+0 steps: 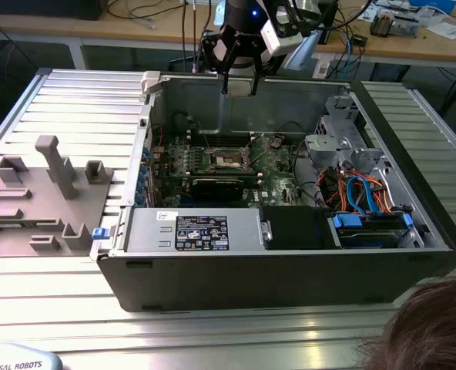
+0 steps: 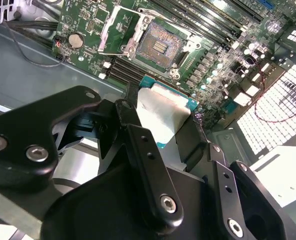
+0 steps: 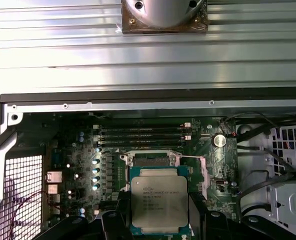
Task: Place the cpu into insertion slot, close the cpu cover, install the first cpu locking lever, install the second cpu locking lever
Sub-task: 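Place the cpu into insertion slot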
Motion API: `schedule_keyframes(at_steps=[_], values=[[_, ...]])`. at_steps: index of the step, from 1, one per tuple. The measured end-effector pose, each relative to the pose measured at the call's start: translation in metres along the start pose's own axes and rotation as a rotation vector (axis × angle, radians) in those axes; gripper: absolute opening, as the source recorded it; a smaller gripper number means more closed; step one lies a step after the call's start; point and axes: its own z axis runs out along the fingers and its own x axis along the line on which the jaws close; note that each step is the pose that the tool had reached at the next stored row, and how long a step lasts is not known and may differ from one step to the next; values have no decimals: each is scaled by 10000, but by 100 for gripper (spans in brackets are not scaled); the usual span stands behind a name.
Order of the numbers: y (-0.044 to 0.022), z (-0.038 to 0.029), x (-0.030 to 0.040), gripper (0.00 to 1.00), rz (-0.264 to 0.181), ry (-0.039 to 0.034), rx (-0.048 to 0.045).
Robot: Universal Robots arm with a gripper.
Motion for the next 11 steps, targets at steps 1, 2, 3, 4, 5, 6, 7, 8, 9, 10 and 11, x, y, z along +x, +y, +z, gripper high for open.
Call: schedule_keyframes(at_steps=[1, 2, 3, 4, 5, 6, 7, 8, 9, 10, 11], values=[[0, 2, 0, 54, 0, 0, -1], [-1, 8, 0, 54, 0, 0, 0], [-1, 12, 0, 54, 0, 0, -1], [-1, 14, 0, 54, 0, 0, -1], [-1, 15, 0, 54, 0, 0, -1], [-2, 17, 0, 54, 0, 0, -1], [-2, 19, 0, 54, 0, 0, -1], [-2, 21, 0, 54, 0, 0, -1], [-2, 22, -1, 54, 0, 0, -1], [-2, 23, 0, 54, 0, 0, 0], [-2, 26, -1, 54, 0, 0, 0]])
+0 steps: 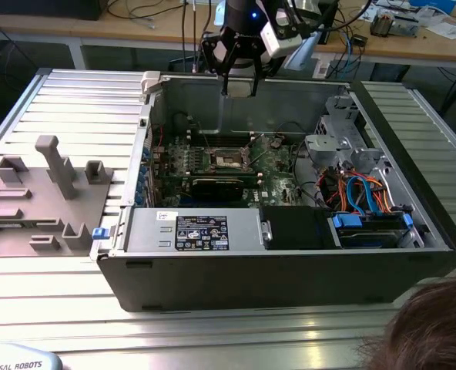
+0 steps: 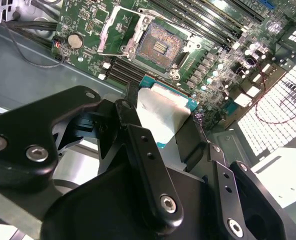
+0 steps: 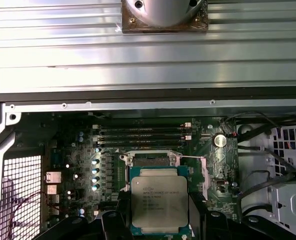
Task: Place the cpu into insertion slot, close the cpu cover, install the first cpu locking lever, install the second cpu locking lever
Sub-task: 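Place the cpu into insertion slot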
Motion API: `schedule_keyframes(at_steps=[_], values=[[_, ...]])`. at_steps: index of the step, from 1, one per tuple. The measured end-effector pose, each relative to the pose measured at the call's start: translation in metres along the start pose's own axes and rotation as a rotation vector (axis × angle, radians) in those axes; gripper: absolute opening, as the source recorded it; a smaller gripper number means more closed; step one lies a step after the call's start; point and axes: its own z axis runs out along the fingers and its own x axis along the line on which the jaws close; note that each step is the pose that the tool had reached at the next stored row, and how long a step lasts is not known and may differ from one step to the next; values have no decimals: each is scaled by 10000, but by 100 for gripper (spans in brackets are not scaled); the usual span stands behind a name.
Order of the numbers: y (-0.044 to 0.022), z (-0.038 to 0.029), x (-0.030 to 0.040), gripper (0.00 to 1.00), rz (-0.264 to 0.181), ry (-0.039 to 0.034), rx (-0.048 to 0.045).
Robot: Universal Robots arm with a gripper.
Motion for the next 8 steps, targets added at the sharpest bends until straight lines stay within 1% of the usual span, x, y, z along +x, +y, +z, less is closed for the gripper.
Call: schedule_keyframes(at_steps=[8], values=[[-1, 13, 0, 54, 0, 0, -1]])
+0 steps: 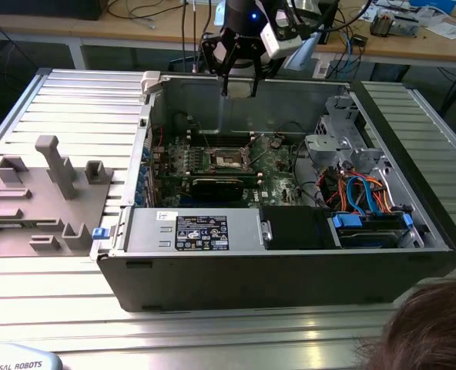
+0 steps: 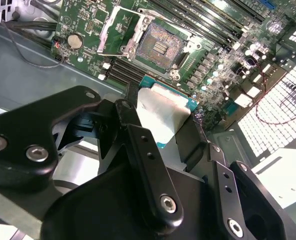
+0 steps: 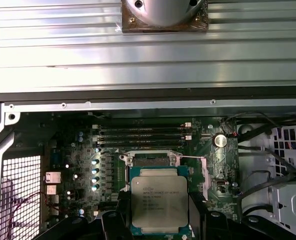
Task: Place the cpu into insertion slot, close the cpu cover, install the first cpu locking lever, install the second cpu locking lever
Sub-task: 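Place the cpu into insertion slot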
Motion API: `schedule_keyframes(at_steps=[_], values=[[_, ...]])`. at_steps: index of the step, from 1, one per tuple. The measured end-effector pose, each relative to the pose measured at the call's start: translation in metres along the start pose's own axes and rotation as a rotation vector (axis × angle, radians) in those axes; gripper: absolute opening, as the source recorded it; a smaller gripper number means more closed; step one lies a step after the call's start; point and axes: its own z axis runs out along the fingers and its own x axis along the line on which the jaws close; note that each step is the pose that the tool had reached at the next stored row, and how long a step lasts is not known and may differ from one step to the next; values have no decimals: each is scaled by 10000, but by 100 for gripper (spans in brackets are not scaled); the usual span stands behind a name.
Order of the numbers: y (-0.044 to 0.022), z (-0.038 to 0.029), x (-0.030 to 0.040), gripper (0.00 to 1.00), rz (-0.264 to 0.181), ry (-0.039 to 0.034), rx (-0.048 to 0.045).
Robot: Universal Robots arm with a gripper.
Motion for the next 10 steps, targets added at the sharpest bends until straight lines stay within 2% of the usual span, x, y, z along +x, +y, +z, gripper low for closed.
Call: schedule_keyframes(at_steps=[8, 10], values=[[-2, 20, 0, 54, 0, 0, 0], [-5, 61, -1, 54, 0, 1, 1]])
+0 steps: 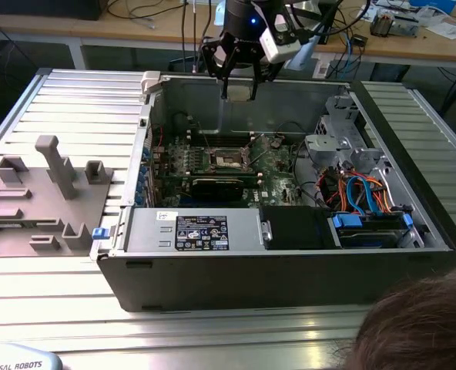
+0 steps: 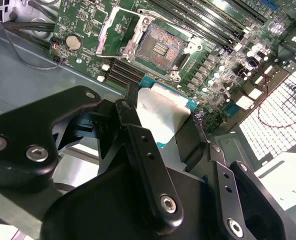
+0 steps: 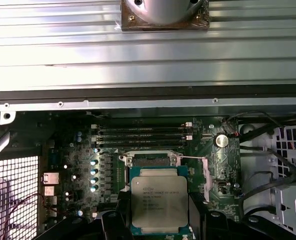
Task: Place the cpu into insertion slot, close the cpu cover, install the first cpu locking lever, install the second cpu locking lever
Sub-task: 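Place the cpu into insertion slot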
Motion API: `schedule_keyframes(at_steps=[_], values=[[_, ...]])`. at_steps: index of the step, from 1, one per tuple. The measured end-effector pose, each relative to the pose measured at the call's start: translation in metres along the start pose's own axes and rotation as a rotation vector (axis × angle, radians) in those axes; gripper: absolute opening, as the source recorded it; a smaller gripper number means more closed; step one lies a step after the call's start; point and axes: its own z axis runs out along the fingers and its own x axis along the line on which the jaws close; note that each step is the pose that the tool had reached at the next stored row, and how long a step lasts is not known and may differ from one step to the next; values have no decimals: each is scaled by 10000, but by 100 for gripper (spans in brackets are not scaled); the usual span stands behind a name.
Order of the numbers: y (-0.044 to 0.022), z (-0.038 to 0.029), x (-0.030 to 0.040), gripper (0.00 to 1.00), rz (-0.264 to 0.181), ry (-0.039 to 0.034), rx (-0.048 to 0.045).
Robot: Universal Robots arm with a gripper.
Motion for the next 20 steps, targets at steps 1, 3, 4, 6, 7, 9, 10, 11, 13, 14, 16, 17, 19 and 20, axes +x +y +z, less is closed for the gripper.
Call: schedule_keyframes(at_steps=[1, 3, 4, 6, 7, 9, 10, 11, 13, 14, 16, 17, 19, 20], values=[[0, 1, 0, 54, 0, -1, 0], [-1, 6, 0, 54, 0, 0, 0], [-1, 7, 0, 54, 0, 0, 0], [-1, 12, 0, 54, -1, 0, -1], [-1, 15, 0, 54, -1, -1, -2], [-2, 21, -1, 54, 0, -1, -1], [-2, 23, -1, 54, -1, -1, 0], [-2, 25, -1, 54, 0, -1, -1], [-3, 28, -1, 54, -1, 0, 0], [-3, 30, -1, 54, 0, 0, 0], [-3, 34, -1, 54, 0, -1, -1], [-3, 36, -1, 54, 0, -1, -2], [-4, 43, -1, 54, -1, -1, -1], [-4, 47, -1, 54, 0, 0, 0]])
